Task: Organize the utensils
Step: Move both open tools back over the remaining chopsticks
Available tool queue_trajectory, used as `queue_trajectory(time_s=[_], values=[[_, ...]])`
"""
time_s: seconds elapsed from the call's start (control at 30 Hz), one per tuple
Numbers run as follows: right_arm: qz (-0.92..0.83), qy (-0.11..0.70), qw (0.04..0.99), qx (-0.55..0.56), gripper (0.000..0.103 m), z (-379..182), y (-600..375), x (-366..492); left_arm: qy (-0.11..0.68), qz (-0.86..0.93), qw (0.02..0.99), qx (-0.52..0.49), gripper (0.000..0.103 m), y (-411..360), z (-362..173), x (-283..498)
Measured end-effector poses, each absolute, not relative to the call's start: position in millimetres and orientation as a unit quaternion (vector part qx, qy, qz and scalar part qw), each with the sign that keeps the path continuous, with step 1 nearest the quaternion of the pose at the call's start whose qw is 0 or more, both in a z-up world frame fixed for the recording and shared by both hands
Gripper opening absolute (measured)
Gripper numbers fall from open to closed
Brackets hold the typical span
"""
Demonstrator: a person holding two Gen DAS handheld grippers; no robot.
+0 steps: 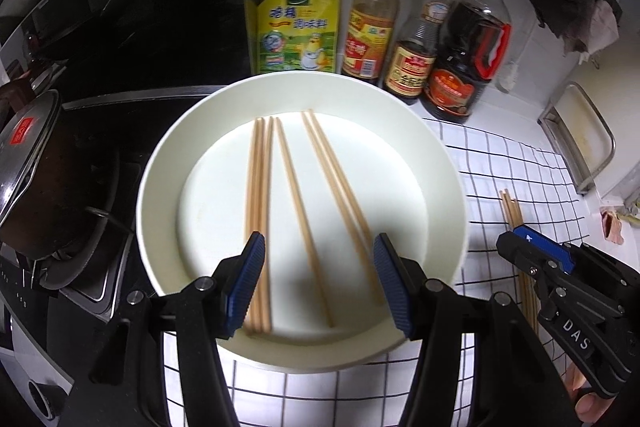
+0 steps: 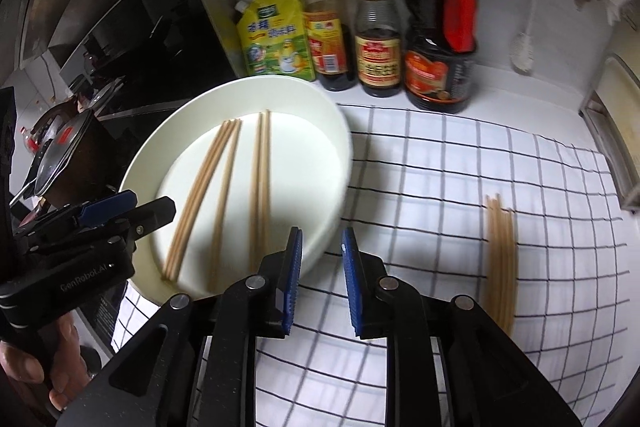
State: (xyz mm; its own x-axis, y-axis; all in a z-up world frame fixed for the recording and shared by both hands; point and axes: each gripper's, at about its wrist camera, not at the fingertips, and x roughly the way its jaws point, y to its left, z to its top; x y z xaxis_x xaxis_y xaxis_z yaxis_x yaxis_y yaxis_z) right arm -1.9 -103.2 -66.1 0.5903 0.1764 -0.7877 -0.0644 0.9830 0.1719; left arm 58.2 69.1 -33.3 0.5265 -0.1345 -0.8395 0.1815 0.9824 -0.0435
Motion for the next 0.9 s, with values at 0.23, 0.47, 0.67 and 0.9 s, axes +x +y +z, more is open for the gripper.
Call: queue_trajectory(time_s=[0.23,0.47,0.67,0.9], values=[[0.047,0.447,0.89,0.072,0.02,-68,-133,-15,0.479,-0.102,0.871,0.032,0.056,45,-33,51],[0.032,0.449,0.889,0.081,0.02,-73,-163,-26,0.482,-0.11,0.869,0.037,0.056,20,-35,42],[0.023,0.452,0.888,0.087,0.02,-76,-191,-34,0.483,-0.116,0.867,0.04,0.056,-2,-36,35],[0.014,0.457,0.884,0.092,0.02,-82,-224,-42,0.486,-0.127,0.863,0.045,0.056,-32,-40,28]])
